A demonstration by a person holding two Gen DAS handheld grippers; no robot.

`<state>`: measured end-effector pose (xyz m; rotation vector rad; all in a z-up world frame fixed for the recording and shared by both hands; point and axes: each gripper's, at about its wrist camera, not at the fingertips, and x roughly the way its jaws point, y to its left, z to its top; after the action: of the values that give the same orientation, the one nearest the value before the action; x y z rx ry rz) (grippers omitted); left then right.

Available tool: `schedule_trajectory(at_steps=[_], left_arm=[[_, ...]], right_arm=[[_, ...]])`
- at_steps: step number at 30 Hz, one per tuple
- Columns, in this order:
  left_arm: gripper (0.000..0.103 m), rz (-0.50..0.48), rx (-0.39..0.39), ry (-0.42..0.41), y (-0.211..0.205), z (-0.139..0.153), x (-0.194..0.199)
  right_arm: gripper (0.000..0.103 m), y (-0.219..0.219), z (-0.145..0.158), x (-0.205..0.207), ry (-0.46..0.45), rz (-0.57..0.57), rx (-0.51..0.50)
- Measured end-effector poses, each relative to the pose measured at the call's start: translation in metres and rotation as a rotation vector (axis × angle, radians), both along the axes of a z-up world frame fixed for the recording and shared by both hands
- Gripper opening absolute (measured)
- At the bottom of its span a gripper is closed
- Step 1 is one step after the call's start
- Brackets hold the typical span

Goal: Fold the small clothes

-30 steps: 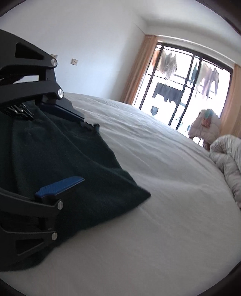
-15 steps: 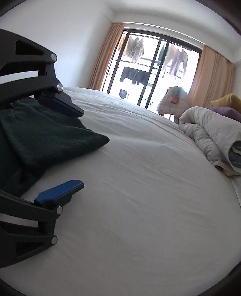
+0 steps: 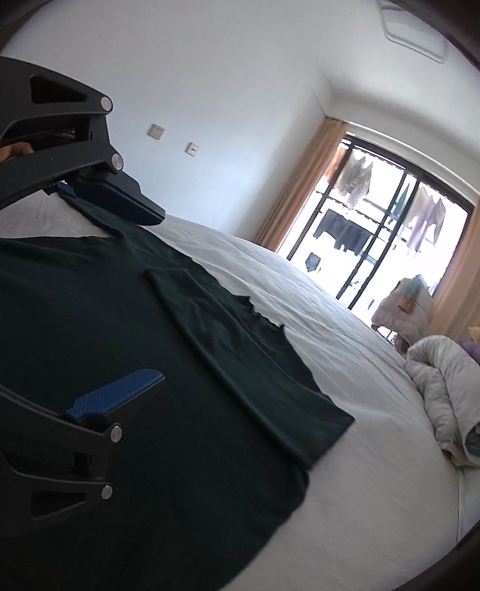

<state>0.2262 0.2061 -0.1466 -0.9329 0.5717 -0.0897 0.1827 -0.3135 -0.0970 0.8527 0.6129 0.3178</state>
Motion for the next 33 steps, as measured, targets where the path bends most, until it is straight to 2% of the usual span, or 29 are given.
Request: schedule_trajectory(at_steps=[3, 5, 8, 9, 12, 16, 19, 22, 29, 31, 33], left_arm=[[0.09, 0.075, -0.136, -0.008, 0.044, -0.01, -0.016], [0.09, 0.093, -0.201, -0.017, 0.061, -0.015, -0.02], [0.09, 0.104, -0.214, -0.009, 0.078, -0.02, -0.02], [0.09, 0.105, -0.238, 0.004, 0.083, -0.026, -0.019], [0.089, 0.159, -0.389, 0.008, 0.114, -0.051, -0.022], [0.088, 0.209, -0.464, -0.007, 0.146, -0.064, -0.026], [0.088, 0.269, -0.509, -0.027, 0.163, -0.069, -0.028], [0.081, 0.335, -0.565, -0.003, 0.174, -0.083, -0.027], [0.077, 0.427, -0.546, 0.013, 0.166, -0.084, -0.015], [0.065, 0.434, -0.55, 0.01, 0.166, -0.085, -0.01], [0.042, 0.431, -0.547, 0.017, 0.169, -0.09, -0.006]], right_arm=[[0.081, 0.055, 0.009, 0.008, 0.014, 0.086, -0.145], [0.08, 0.106, 0.025, 0.013, -0.011, 0.175, -0.328], [0.077, 0.188, 0.048, 0.019, -0.099, 0.306, -0.642], [0.077, 0.212, 0.053, 0.022, -0.126, 0.332, -0.693], [0.077, 0.254, 0.061, 0.038, -0.147, 0.364, -0.705], [0.073, 0.311, 0.054, 0.031, -0.218, 0.465, -0.886], [0.073, 0.323, 0.042, 0.031, -0.213, 0.5, -0.849], [0.073, 0.331, 0.034, 0.025, -0.186, 0.509, -0.777], [0.072, 0.326, 0.025, 0.019, -0.149, 0.48, -0.687], [0.072, 0.319, 0.026, 0.02, -0.144, 0.461, -0.666], [0.072, 0.312, 0.027, 0.021, -0.14, 0.444, -0.646]])
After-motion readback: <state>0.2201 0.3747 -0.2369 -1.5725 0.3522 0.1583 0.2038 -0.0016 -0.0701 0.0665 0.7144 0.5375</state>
